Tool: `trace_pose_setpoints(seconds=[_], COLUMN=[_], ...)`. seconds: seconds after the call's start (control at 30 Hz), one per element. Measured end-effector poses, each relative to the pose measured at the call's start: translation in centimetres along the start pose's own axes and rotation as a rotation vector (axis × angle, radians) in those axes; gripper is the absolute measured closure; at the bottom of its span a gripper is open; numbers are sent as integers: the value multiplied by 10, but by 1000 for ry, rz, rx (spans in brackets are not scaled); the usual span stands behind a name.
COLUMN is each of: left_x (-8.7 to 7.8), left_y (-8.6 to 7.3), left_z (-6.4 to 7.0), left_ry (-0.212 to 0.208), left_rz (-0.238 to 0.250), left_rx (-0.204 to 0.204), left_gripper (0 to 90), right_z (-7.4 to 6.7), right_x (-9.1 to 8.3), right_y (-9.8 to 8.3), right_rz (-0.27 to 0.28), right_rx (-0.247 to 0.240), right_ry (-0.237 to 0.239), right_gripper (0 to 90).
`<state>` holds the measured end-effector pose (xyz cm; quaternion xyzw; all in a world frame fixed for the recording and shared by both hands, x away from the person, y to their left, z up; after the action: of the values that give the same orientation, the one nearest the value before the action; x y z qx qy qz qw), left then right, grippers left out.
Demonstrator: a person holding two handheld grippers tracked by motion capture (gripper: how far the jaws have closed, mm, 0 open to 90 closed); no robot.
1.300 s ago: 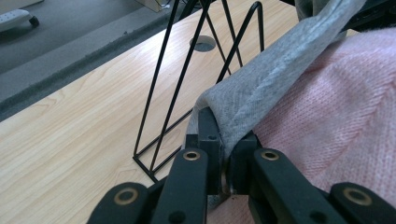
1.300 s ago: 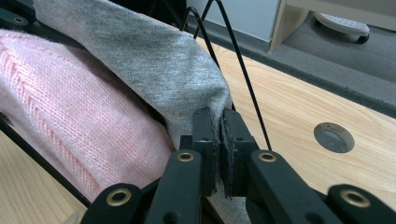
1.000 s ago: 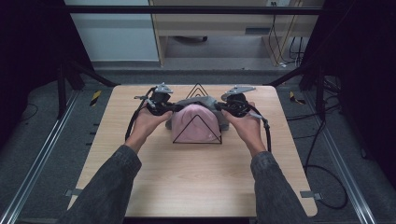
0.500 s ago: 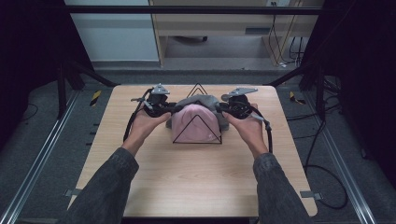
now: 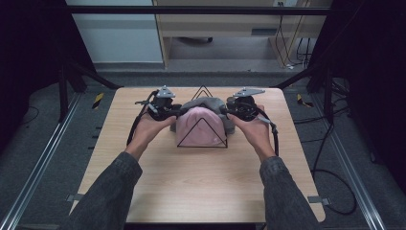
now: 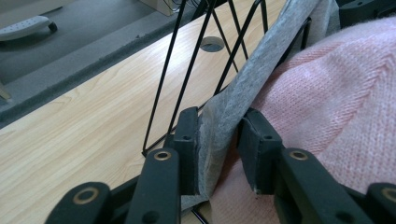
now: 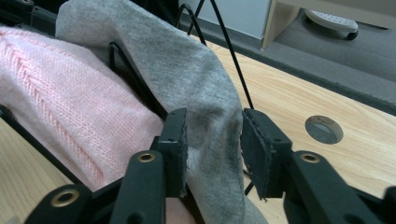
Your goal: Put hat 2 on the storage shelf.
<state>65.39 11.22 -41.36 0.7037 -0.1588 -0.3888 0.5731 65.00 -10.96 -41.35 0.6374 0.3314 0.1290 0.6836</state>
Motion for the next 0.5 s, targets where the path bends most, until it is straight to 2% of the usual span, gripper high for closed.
trace_pose_setpoints(seconds=[0.3,0.5], left_x=[-2,-11], left_y=[5,13], left_z=[0,1], left_ry=[18,36], left_rz=[11,36], left_rx=[5,-1], left_gripper=[561,431], right_z=[-1,-4], right_x=[0,-5], right_y=[3,11], right_rz=[12,33], right_rx=[12,23], right_ry=[-13,-34], right_gripper=[500,372])
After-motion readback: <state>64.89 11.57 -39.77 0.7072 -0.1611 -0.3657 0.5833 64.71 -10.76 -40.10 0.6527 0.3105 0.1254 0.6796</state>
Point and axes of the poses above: each handheld gripper's, and its own axes: x roughly forward along the jaws, y roughly out of its top, z roughly to its right, the point moved 7 cm from there along x, roughly forward along the jaws, and after that the axes turned 14 degrees about z, right-handed, at the moved point
